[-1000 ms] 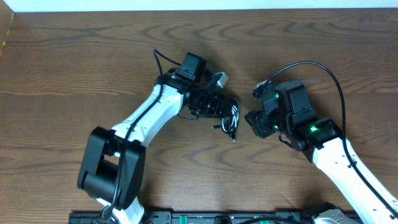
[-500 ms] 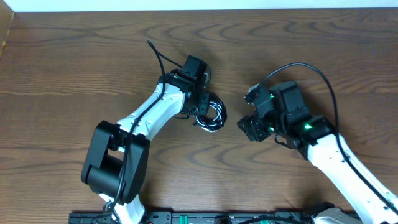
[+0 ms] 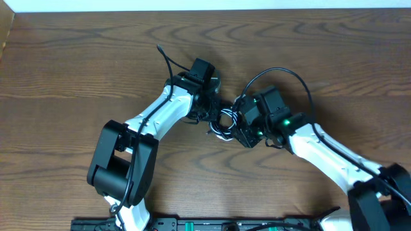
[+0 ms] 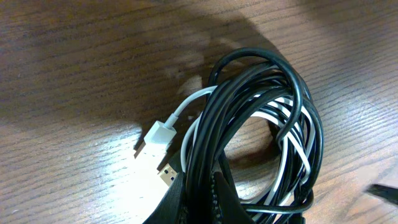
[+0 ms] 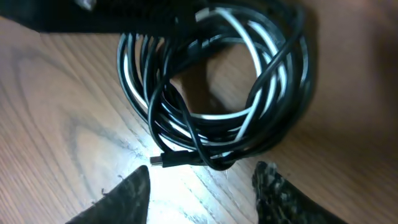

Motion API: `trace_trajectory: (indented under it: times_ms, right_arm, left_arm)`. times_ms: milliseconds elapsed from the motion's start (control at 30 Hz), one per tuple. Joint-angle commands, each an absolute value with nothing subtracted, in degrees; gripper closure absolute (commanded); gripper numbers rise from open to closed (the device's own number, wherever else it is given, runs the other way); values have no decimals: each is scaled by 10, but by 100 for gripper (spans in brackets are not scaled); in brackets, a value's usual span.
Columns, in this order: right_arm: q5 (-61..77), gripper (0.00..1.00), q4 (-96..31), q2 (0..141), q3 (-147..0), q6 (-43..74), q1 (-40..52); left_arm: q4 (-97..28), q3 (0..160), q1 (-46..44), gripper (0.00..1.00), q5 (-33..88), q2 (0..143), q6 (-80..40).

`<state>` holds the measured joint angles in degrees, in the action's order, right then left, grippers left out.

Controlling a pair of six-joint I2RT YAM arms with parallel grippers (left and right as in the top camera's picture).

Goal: Untangle cables

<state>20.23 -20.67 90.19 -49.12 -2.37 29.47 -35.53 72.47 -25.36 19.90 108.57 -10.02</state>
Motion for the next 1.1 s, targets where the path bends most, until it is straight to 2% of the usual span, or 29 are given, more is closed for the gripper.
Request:
trace_trajectory:
  times_ms: [0,167,333,400,567,733,900,1067]
  right_arm:
    - [214,58,-190,927,-498,-28,307]
    - [214,60,-159,962,-498,-22,314]
    - [205,69,-142,990,-498,-6,315]
    - [189,75,-130,1010,-498,22,316]
    - [188,99,-141,1022,-498,42,316]
    - [188,99,-168,980,-504,64,299]
    - [187,99,-221,832,-510,68,248]
    - [92,99,-278,707,-510,104,185]
  left_arm:
    - [-358,723,-254,92,210,1093,-90]
    - [-358,723,-254,92,210,1093,-90]
    - [-358,723,-254,93,210,1093,-90]
    - [-360,723,-254,93,210,1093,-90]
    - [-362,723,-253,93,210,1093,-90]
    - [-368,723,-253,93,210,1093,-90]
    - [-377,723,-253,92,191,1093,-90]
    - [-384,722,-253,93,179,1093,-90]
